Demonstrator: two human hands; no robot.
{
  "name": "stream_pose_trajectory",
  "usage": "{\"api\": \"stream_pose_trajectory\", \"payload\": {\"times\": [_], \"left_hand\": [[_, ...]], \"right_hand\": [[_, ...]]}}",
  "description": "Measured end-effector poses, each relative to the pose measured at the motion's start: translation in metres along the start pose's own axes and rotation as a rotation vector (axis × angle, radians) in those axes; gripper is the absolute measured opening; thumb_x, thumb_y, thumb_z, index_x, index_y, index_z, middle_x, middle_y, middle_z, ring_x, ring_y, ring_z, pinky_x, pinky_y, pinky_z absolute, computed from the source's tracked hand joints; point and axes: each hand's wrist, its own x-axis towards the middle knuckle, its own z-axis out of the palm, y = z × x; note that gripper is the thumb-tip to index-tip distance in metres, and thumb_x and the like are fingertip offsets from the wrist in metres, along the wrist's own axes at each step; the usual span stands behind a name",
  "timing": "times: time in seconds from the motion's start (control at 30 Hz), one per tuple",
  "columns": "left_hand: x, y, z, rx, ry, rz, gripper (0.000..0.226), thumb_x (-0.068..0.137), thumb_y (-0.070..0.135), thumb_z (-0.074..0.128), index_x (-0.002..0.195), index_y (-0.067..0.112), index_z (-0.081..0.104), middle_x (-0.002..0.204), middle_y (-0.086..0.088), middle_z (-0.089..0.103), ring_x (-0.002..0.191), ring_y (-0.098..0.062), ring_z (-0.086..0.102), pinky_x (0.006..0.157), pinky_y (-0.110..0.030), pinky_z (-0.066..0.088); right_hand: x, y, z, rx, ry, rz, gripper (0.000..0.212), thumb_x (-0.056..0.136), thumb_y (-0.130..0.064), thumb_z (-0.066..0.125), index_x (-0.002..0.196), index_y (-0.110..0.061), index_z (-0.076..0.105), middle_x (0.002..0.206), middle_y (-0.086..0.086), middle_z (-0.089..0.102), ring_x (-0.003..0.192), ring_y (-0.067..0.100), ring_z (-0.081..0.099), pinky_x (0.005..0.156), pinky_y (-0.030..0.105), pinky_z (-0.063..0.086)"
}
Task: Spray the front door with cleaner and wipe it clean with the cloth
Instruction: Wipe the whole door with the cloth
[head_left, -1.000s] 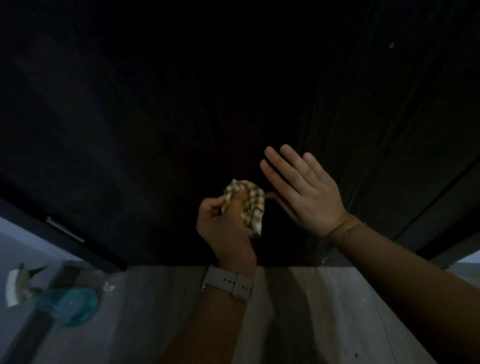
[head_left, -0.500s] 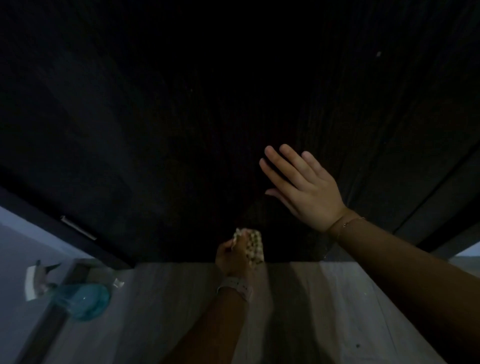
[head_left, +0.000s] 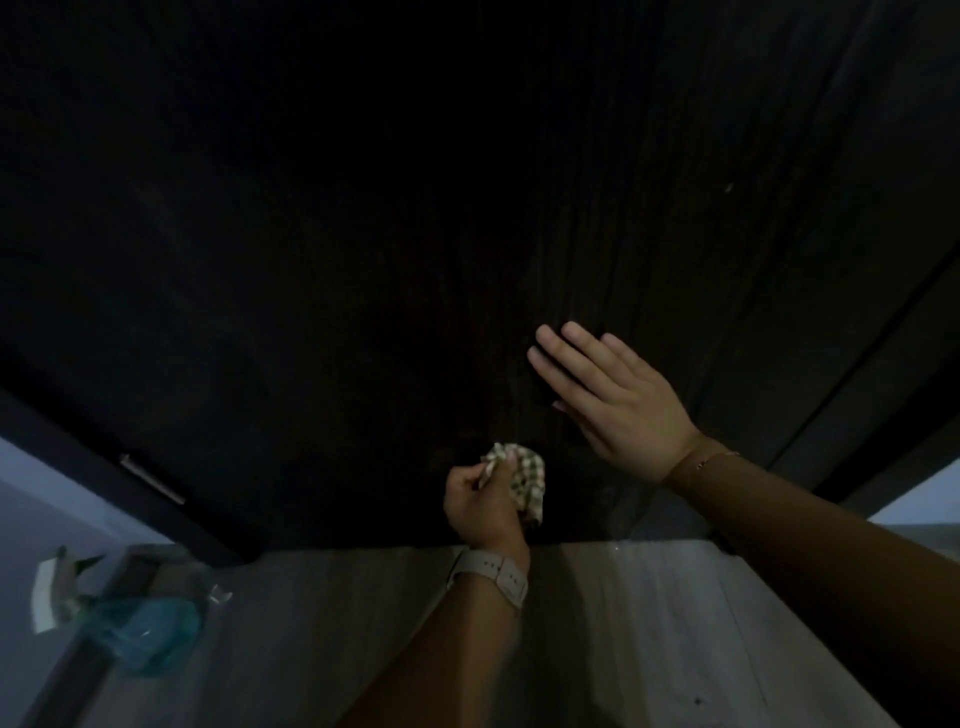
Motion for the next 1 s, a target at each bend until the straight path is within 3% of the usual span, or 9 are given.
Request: {"api": "stream_pose_trajectory", "payload": {"times": [0.07, 0.2, 0.3, 0.43, 0.6, 0.7, 0.83, 1.0], "left_hand": [[-0.002, 0.005, -0.001, 0.042, -0.014, 0.000, 0.030, 0.074, -0.005, 0.077, 0.069, 0.014, 0.054, 0.071, -0.003, 0.062, 0.077, -0.024, 0.060, 0.051, -0.015, 0.049], [-0.028, 0.046, -0.009, 0.077, -0.144, 0.032, 0.018, 0.082, 0.003, 0.073, 0.082, 0.017, 0.062, 0.087, -0.003, 0.066, 0.084, -0.019, 0.062, 0.071, -0.024, 0.050], [-0.055, 0.089, -0.019, 0.057, -0.358, 0.126, 0.008, 0.088, 0.012, 0.069, 0.091, 0.019, 0.067, 0.097, 0.000, 0.071, 0.091, -0.012, 0.067, 0.081, -0.026, 0.052], [-0.085, 0.158, -0.023, 0.114, -0.609, 0.349, 0.004, 0.091, 0.017, 0.065, 0.093, 0.019, 0.069, 0.093, 0.005, 0.073, 0.089, -0.006, 0.068, 0.077, -0.021, 0.053], [-0.131, 0.245, -0.009, 0.126, -0.805, 0.546, 0.008, 0.090, 0.019, 0.066, 0.097, 0.022, 0.067, 0.097, 0.010, 0.071, 0.092, -0.001, 0.066, 0.081, -0.023, 0.053], [-0.159, 0.293, 0.015, 0.066, -0.830, 0.664, 0.013, 0.090, 0.018, 0.066, 0.102, 0.024, 0.065, 0.099, 0.010, 0.070, 0.095, -0.001, 0.066, 0.083, -0.024, 0.053], [-0.191, 0.349, 0.054, 0.043, -0.817, 0.863, 0.012, 0.092, 0.020, 0.063, 0.098, 0.030, 0.067, 0.101, 0.013, 0.069, 0.098, 0.000, 0.063, 0.086, -0.027, 0.053], [-0.233, 0.430, 0.104, 0.027, -0.663, 1.375, 0.014, 0.091, 0.011, 0.064, 0.101, 0.020, 0.068, 0.105, 0.006, 0.064, 0.101, 0.000, 0.059, 0.088, -0.014, 0.047]], "right_hand": [[0.000, 0.006, -0.017, 0.052, -0.113, -0.035, 0.077, 0.088, -0.012, 0.052, 0.153, -0.015, 0.012, 0.160, 0.004, 0.011, 0.150, 0.019, 0.000, 0.122, 0.034, 0.006], [0.003, 0.002, -0.056, 0.112, -0.253, -0.008, 0.084, 0.081, -0.008, 0.059, 0.153, -0.015, 0.017, 0.160, 0.009, 0.014, 0.149, 0.025, 0.011, 0.120, 0.040, 0.017], [0.009, 0.002, -0.096, 0.096, -0.237, 0.070, 0.077, 0.085, -0.008, 0.057, 0.152, -0.016, 0.020, 0.160, 0.010, 0.015, 0.149, 0.026, 0.013, 0.120, 0.041, 0.020], [0.024, 0.004, -0.170, 0.082, -0.125, 0.283, 0.068, 0.086, -0.004, 0.056, 0.149, -0.012, 0.032, 0.158, 0.014, 0.023, 0.147, 0.029, 0.021, 0.116, 0.046, 0.029], [0.051, 0.020, -0.271, -0.001, -0.008, 0.371, 0.047, 0.097, -0.018, 0.041, 0.144, -0.011, 0.043, 0.153, 0.011, 0.035, 0.143, 0.025, 0.032, 0.113, 0.036, 0.033], [0.083, 0.047, -0.315, -0.050, 0.020, 0.347, 0.046, 0.097, -0.017, 0.046, 0.143, -0.011, 0.045, 0.149, 0.010, 0.041, 0.137, 0.025, 0.038, 0.109, 0.035, 0.038], [0.122, 0.099, -0.364, -0.153, 0.181, 0.288, 0.046, 0.096, -0.015, 0.052, 0.141, -0.008, 0.047, 0.147, 0.013, 0.042, 0.134, 0.029, 0.041, 0.108, 0.041, 0.039], [0.170, 0.185, -0.428, -0.286, 0.503, 0.334, 0.050, 0.096, -0.020, 0.058, 0.143, -0.007, 0.044, 0.146, 0.017, 0.040, 0.135, 0.033, 0.037, 0.111, 0.045, 0.035]]}}
